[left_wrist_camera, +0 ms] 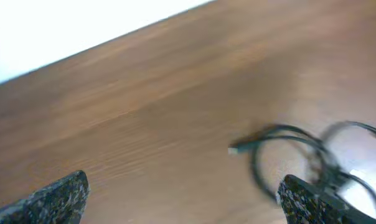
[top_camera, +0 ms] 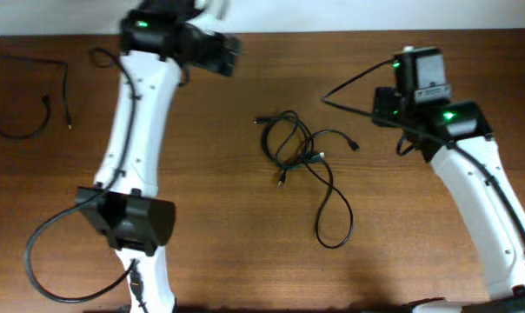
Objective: Untangle cables
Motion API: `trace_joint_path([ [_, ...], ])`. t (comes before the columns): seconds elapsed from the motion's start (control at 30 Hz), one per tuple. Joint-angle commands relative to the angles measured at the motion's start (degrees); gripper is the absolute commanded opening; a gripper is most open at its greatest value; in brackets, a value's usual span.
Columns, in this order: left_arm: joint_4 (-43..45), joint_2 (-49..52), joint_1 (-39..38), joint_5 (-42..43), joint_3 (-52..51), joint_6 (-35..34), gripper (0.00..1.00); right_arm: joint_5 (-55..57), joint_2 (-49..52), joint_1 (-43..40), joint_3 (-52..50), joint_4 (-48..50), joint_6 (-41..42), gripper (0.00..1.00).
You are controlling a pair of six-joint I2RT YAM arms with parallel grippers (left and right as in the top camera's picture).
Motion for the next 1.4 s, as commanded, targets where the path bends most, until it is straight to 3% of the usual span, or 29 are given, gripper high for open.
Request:
trace_joint_path([
  [0.0,-3.06,0.33,-6.93,6.23,-0.07,4.57,0.99,-1.31,0.17,-3.02,0.50,2.43,-6.03,0.71],
  [0.2,-1.14,9.29,-10.47,6.86,-12.07,4.52,0.99,-3.96,-1.73,-6.25,0.52,2.97,-7.15,0.71],
  [0.33,6.45,13.62,-13.77,14.23,-22.43,4.28,0.99,-3.96,-2.25,-6.25,0.52,3.15,-7.72,0.71],
  [0.43,4.22,10.54,-18.69,13.46,-20.20,5.18,0.99,-3.98,-2.25,-6.25,0.52,3.10,-7.69,0.71],
  [0.53,2.95,5.33,-19.23,13.75,-17.62,4.70,0.99,-3.96,-2.25,-6.25,0.52,2.49,-7.69,0.71],
  [0.7,4.33,5.44,-19.37,11.67,-18.82,4.72,0.99,-3.98,-2.25,-6.23,0.52,1.60,-7.69,0.71],
  [0.77,6.27,5.44,-19.37,3.87,-21.92,0.66,0.99,-3.98,-2.25,-6.23,0.52,1.44,-7.67,0.70],
  [0.87,13.97,5.44,-19.37,3.67,-29.62,-0.24,0.99,-3.98,-2.25,-6.23,0.52,1.42,-7.69,0.70],
  [1.0,18.27,5.44,-19.37,5.68,-32.46,-0.20,1.00,-3.98,-2.25,-6.19,0.52,1.18,-7.69,0.70],
  [1.03,19.54,5.44,-19.37,5.68,-34.12,-0.22,0.91,-3.98,-2.25,-6.19,0.52,0.94,-7.69,0.70],
  [1.1,21.05,5.44,-19.37,5.68,-36.68,-0.22,0.88,-3.98,-2.25,-6.19,0.52,0.94,-7.69,0.70],
  [1.13,21.84,5.44,-19.37,5.68,-37.83,-0.22,0.22,-3.98,-2.25,-6.19,0.52,0.90,-7.69,0.69],
  [1.17,21.81,5.44,-19.37,5.68,-37.97,-0.22,0.00,-3.98,-2.25,-6.19,0.52,0.79,-7.69,0.69],
  [1.27,19.15,2.03,-19.37,5.60,-34.58,-1.66,0.00,-3.96,-2.25,-6.19,0.52,0.81,-7.69,0.62],
  [1.37,9.46,-9.84,-19.26,-0.68,-18.45,-3.23,0.00,-4.63,-2.25,-6.19,0.52,0.83,-7.52,0.50],
])
